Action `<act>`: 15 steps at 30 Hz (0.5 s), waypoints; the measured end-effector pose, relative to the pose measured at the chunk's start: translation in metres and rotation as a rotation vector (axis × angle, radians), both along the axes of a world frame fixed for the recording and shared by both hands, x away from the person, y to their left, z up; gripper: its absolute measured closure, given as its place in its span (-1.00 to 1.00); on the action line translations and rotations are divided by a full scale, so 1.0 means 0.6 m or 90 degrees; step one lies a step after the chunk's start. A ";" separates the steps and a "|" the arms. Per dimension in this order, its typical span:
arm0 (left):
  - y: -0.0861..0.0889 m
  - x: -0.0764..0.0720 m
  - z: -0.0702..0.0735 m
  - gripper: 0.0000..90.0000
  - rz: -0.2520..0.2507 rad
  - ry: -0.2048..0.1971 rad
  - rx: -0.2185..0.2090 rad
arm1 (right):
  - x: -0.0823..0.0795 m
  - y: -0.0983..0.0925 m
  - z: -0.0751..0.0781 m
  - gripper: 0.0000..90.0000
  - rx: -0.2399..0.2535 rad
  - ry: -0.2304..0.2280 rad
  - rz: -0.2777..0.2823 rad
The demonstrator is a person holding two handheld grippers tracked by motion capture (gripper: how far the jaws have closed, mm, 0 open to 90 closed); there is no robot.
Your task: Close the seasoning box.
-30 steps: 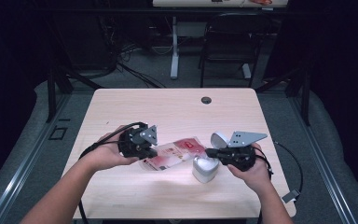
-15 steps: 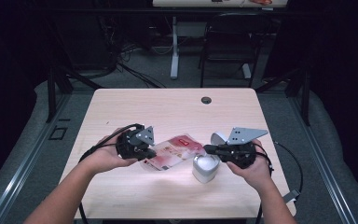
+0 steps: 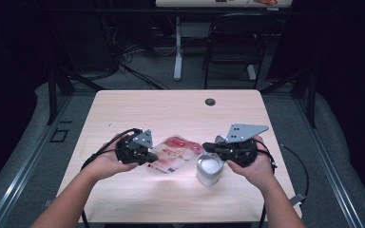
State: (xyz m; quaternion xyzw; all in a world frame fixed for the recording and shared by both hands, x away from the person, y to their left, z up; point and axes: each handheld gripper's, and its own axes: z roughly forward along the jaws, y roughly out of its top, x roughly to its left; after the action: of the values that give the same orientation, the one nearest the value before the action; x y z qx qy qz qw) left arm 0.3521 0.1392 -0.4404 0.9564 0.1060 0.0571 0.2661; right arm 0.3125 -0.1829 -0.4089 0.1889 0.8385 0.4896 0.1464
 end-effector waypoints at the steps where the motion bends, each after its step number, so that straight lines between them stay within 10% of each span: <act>1: 0.000 0.000 0.000 0.93 0.000 0.000 0.000 | 0.000 0.002 0.001 1.00 -0.001 -0.001 0.000; 15: 0.008 0.006 -0.023 0.92 0.021 -0.003 0.002 | 0.007 0.020 0.005 1.00 -0.013 -0.001 0.008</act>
State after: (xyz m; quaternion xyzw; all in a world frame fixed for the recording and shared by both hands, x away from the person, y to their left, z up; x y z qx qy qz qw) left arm 0.3558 0.1439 -0.4542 0.9549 0.1207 0.0636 0.2637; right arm 0.3168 -0.1708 -0.4059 0.1818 0.8446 0.4820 0.1457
